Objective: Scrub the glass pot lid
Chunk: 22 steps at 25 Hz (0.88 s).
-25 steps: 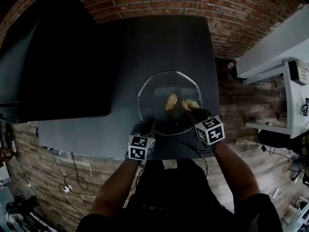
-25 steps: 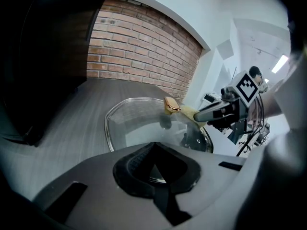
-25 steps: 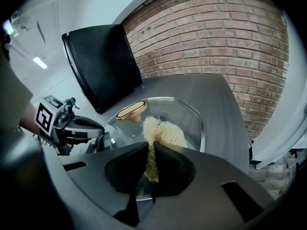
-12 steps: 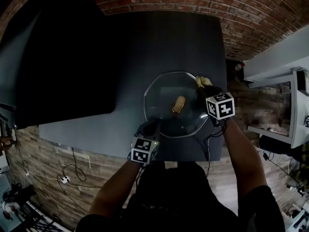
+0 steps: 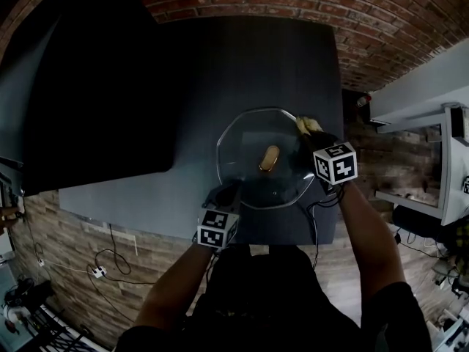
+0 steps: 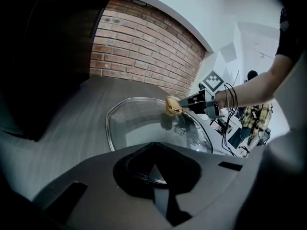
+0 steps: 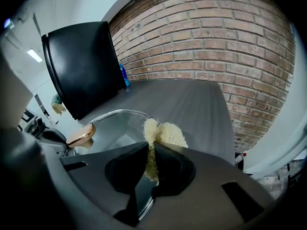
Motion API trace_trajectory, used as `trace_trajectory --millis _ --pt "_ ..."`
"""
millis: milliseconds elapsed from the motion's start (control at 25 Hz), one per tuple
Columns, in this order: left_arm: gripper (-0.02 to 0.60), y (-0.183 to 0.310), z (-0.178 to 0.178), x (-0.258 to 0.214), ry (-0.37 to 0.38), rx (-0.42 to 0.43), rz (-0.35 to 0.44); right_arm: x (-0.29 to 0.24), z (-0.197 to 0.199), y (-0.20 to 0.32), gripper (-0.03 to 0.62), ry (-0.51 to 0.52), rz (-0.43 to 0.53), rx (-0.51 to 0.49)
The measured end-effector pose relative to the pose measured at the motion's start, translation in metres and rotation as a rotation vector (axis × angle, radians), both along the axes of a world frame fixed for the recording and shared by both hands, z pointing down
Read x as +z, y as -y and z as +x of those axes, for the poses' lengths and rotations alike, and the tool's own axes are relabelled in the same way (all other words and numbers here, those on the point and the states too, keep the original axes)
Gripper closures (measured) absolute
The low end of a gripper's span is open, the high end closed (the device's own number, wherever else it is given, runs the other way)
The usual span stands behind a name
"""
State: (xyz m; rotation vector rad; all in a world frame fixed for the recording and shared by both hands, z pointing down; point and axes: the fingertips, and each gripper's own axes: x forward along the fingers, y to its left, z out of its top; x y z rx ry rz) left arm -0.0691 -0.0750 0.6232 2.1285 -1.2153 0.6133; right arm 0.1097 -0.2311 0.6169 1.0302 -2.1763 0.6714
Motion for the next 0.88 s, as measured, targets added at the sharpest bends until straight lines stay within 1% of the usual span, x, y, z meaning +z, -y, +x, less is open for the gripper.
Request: trace_trajectory --millis 240,440,640,760,880 --pt "0.549 0.001 0.002 0.000 -0.009 -0.016 -0.002 -0.003 0.005 -0.041 0.551 0.031 -0.016 0.018" --pt "0.549 0.002 0.002 -0.001 -0.007 -0.016 -0.004 -0.007 -0.006 -0.088 0.551 0.068 -0.031 0.021" --pt "0.549 0.001 0.002 0.003 -0.009 -0.022 -0.013 -0.009 -0.037 -0.137 0.551 0.131 -0.073 0.006" --pt "0.549 0.001 0.003 0.002 -0.018 -0.026 -0.017 -0.009 -0.062 -0.157 0.551 0.125 -0.075 -0.043" --pt "0.549 0.001 0.004 0.001 -0.029 -0.022 -0.015 -0.009 -0.087 -0.165 0.551 0.110 -0.086 -0.098"
